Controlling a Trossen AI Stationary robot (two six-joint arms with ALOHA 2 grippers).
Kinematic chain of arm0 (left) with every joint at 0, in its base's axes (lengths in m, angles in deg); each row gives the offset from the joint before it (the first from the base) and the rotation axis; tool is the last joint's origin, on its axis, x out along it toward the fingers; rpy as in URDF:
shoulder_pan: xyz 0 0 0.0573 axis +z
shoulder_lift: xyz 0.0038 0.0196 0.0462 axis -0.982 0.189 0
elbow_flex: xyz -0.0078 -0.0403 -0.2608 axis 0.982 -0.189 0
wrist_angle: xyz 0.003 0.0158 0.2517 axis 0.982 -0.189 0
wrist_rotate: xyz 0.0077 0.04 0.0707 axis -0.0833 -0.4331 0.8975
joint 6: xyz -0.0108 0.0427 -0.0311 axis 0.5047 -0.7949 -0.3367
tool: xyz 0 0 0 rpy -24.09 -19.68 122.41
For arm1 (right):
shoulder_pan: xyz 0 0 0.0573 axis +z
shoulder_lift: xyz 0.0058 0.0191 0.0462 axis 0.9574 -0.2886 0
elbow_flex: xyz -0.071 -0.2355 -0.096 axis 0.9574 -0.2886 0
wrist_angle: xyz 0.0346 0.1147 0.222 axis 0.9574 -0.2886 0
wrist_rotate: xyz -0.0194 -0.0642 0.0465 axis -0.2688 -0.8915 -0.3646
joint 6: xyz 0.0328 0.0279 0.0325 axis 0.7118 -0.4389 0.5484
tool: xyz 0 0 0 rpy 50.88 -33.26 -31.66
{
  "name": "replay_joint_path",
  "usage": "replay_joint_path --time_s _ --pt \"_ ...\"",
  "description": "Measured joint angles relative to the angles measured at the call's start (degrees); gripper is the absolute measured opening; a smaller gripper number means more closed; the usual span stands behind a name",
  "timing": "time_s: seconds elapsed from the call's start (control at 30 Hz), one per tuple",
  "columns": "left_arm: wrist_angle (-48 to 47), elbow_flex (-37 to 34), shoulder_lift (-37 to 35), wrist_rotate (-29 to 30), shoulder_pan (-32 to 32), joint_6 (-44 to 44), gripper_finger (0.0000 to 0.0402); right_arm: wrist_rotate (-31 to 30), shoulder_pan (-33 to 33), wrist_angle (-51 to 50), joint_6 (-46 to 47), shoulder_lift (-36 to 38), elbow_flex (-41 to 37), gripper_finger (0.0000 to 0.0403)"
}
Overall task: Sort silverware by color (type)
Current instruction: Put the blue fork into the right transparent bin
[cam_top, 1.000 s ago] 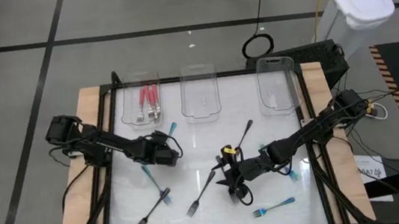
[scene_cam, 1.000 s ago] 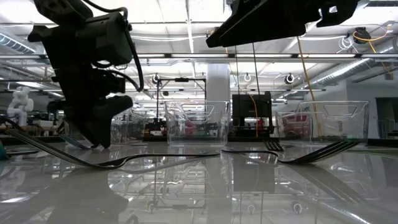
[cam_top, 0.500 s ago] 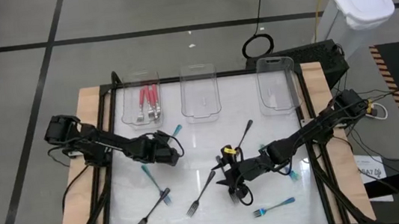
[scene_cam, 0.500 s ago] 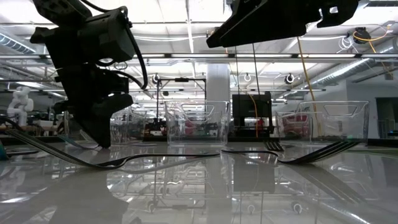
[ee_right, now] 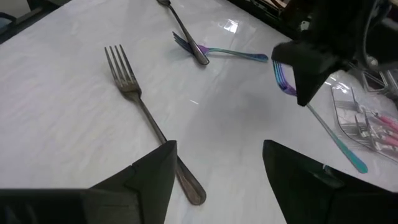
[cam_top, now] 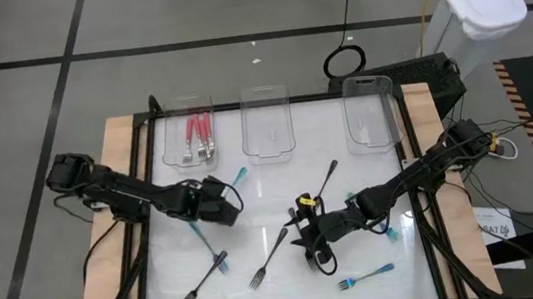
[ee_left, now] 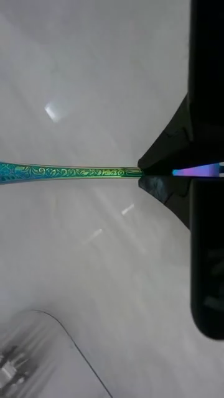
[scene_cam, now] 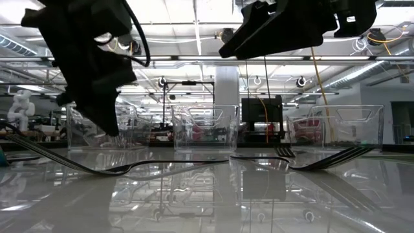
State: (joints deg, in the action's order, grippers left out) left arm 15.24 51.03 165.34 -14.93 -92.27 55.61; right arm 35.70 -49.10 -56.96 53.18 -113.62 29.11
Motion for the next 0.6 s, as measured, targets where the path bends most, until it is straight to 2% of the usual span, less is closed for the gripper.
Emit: replay_joint_path --time_s 0.17,0.33,0.43,0.6 --pt "0.4 0.0 -2.6 0.2 -2.7 0.0 0.0004 -3.1 0.0 -1.3 -0.6 0.0 0.0 0.0235" --pt "2.3 0.0 -4.9 0.2 -6.5 -0.7 0.0006 -3.0 0.1 -1.7 -4.4 0.0 0.0 0.0235" --pt "7.1 0.0 -5.6 -0.1 -8.3 -4.2 0.0011 -2.9 0.6 -1.7 -7.1 0.0 0.0 0.0235" --pt "20.2 0.1 -5.7 -2.7 -9.3 -13.3 0.0013 -3.2 1.5 -1.0 -11.7 0.0 0.0 0.0235"
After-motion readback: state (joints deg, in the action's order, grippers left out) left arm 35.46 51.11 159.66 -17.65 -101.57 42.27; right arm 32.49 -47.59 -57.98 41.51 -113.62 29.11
